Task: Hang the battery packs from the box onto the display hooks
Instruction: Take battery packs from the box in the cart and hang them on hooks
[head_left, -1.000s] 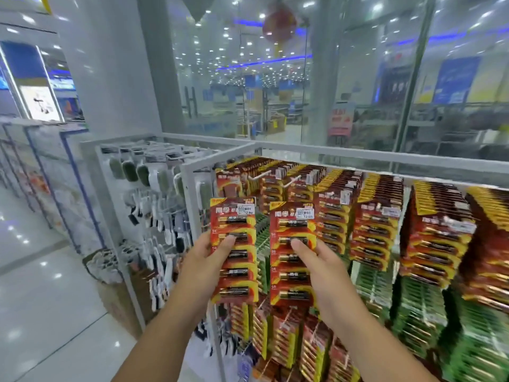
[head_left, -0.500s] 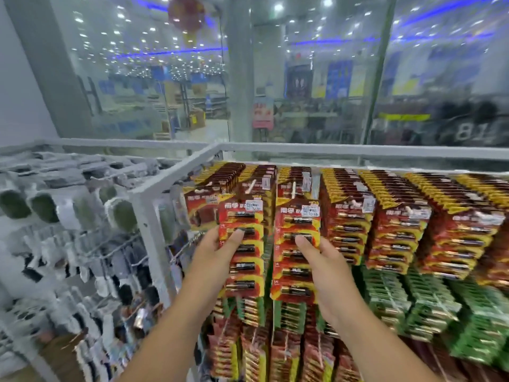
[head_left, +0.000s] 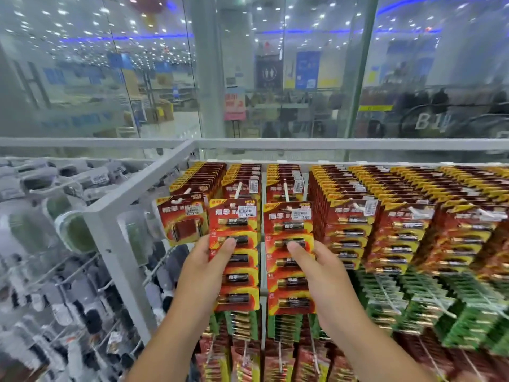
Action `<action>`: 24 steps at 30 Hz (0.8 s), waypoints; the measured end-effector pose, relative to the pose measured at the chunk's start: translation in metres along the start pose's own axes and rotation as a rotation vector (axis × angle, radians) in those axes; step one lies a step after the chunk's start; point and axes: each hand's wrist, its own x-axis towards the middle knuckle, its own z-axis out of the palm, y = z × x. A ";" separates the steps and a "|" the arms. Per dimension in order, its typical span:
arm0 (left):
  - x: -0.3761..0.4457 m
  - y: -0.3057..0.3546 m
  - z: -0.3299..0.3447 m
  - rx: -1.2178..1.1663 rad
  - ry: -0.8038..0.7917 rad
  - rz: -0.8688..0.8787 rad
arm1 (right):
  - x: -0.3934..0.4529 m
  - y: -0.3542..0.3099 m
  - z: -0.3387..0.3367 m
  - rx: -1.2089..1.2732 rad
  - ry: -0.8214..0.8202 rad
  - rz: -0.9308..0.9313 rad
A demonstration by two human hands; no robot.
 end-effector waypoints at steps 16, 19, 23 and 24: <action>0.074 -0.016 0.029 -0.059 0.071 -0.079 | 0.078 0.012 0.023 -0.021 0.196 -0.027; 0.090 -0.026 0.034 -0.034 0.118 -0.050 | 0.093 0.018 0.025 -0.010 0.242 -0.052; 0.101 -0.034 0.036 0.007 0.156 -0.024 | 0.108 0.034 0.029 -0.039 0.290 -0.074; 0.104 -0.037 0.036 0.007 0.163 -0.015 | 0.112 0.036 0.030 -0.043 0.299 -0.076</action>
